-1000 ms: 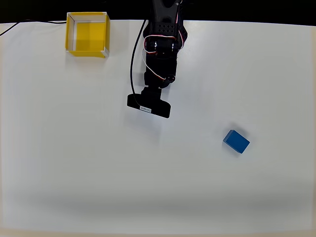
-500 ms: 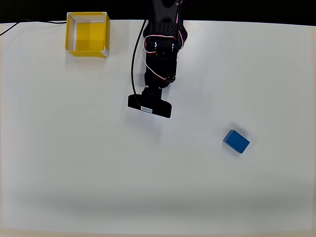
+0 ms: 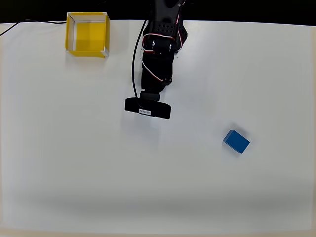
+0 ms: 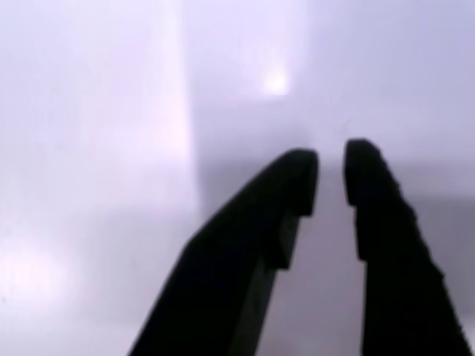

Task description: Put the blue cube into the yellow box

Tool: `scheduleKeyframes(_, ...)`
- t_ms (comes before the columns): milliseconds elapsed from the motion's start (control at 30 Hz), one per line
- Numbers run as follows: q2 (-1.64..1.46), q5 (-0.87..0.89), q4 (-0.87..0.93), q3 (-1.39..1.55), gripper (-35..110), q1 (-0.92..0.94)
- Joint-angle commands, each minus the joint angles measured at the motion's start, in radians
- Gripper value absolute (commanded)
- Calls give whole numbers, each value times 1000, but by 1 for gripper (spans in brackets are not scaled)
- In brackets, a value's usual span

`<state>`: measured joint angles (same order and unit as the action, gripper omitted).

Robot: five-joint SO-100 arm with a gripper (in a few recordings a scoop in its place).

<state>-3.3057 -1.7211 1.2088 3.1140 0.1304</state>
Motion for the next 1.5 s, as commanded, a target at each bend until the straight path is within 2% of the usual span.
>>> scheduleKeyframes(0, 100, -11, -12, -138, 2, 20)
scheduleKeyframes(267, 523, 26, 118, -663, 9, 28)
scheduleKeyframes(533, 859, 112, 117, -1012, 12, 38)
scheduleKeyframes(600, 922, 123, 106, -1062, 12, 41)
scheduleKeyframes(733, 1026, 144, 75, -1135, 32, 44)
scheduleKeyframes(900, 1144, 133, 17, -1220, 43, 35)
scheduleKeyframes(1467, 1448, 28, -207, -1483, 53, -83)
